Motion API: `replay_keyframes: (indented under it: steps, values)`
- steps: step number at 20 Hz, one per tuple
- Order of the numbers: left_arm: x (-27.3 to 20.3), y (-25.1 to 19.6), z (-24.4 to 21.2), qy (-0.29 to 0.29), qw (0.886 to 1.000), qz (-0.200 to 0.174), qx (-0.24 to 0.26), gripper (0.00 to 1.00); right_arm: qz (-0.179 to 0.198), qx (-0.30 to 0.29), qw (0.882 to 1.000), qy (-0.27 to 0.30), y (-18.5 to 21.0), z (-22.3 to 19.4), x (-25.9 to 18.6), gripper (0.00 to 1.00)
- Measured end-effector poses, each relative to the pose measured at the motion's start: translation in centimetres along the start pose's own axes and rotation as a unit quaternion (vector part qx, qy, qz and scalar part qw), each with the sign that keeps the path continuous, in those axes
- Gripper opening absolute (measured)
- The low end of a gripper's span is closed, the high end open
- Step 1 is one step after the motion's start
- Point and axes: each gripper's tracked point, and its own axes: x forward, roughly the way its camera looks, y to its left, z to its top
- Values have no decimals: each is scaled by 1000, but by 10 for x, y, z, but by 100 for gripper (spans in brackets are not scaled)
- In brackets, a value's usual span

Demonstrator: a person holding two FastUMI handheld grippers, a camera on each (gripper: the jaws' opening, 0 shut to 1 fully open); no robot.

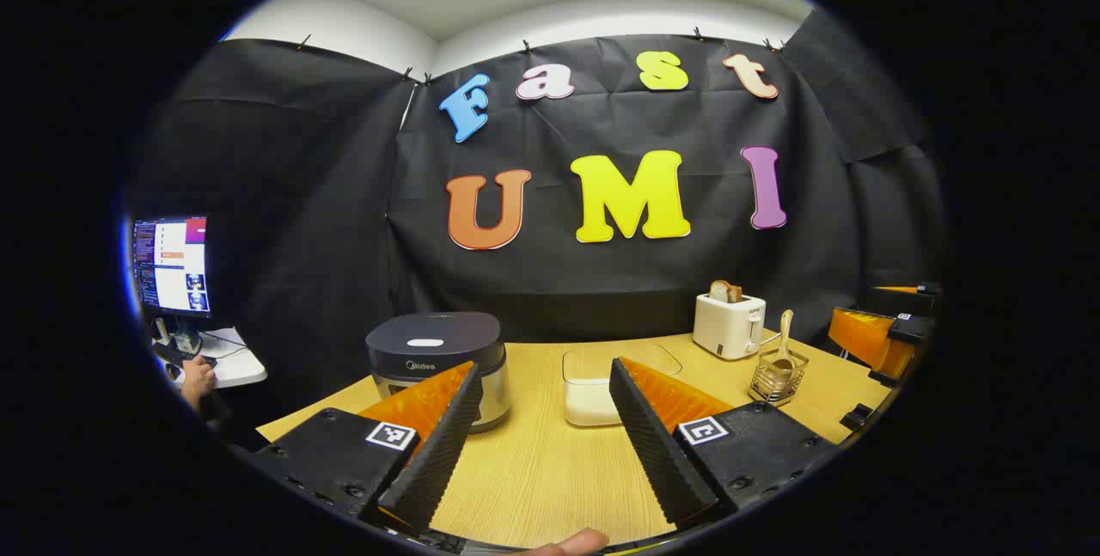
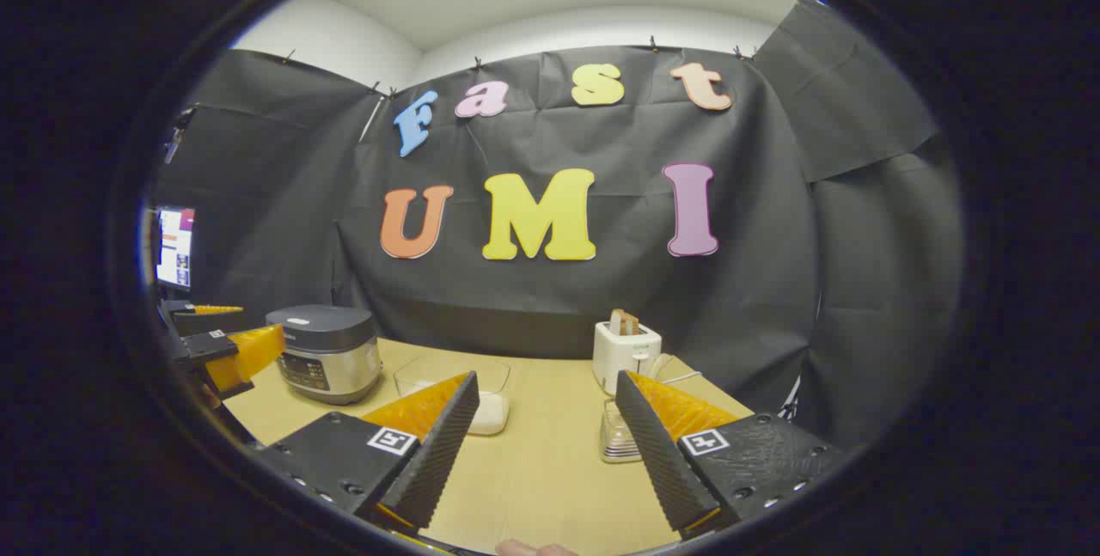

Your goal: Close the left gripper, press the button to open the rice cooker; take a wooden spoon from the chopstick holder with the right hand, scoop a spoonful of rice and pour it into the rice cooker, then put the wooden spoon back into the chopstick holder.

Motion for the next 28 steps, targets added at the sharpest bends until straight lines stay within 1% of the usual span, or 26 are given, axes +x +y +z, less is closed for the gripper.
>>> replay_keyframes:
  steps: [1, 8, 11, 15, 16, 17, 18, 19, 20, 21, 22, 23, 24, 25, 26, 28]
  values:
    - [0, 0, 1, -1, 1000, 2, 4, 95, -2, -1, 1000, -1, -1, 2, 0, 95]
    - [5, 12, -3, 4, 1000, 16, -5, 93, 0, -1, 1000, 1, -4, -1, 2, 95]
    - [8, 19, -2, 7, 1000, 19, 1, 92, -3, 0, 1000, 1, -10, 0, 3, 95]
    - [23, 43, -2, 7, 999, 38, 1, 85, -9, 11, 1000, 3, -19, 1, 4, 95]
    - [28, 47, -2, 13, 999, 39, 6, 82, -9, 13, 1000, 5, -20, 0, 4, 97]
    - [35, 54, -2, 19, 999, 42, 11, 79, -9, 15, 1000, 5, -20, 1, 4, 95]
    - [43, 62, 1, 24, 999, 45, 16, 71, -10, 17, 1000, 4, -21, 1, 4, 95]
    - [52, 70, 4, 27, 998, 47, 21, 68, -10, 18, 1000, 2, -22, 3, 4, 95]
    - [60, 78, 7, 31, 998, 52, 25, 62, -11, 19, 1000, 0, -23, 3, 4, 95]
    - [71, 86, 7, 38, 997, 55, 27, 59, -11, 20, 1000, -1, -25, 4, 5, 95]
    - [80, 93, 5, 49, 997, 56, 25, 49, -12, 21, 1000, 0, -27, 4, 4, 95]
    - [90, 100, 1, 65, 996, 57, 19, 50, -12, 22, 1000, 1, -28, 4, 5, 95]
    - [99, 105, -3, 81, 995, 55, 14, 34, -12, 24, 1000, 2, -30, 4, 4, 95]
    - [108, 113, -6, 93, 994, 58, 4, 28, -13, 27, 1000, 2, -32, 5, 4, 95]
    - [118, 125, -9, 106, 992, 66, -9, 17, -14, 29, 999, 3, -34, 4, 4, 95]
    - [136, 143, -19, 139, 987, 78, -35, 7, -19, 34, 999, 2, -40, 6, 4, 95]
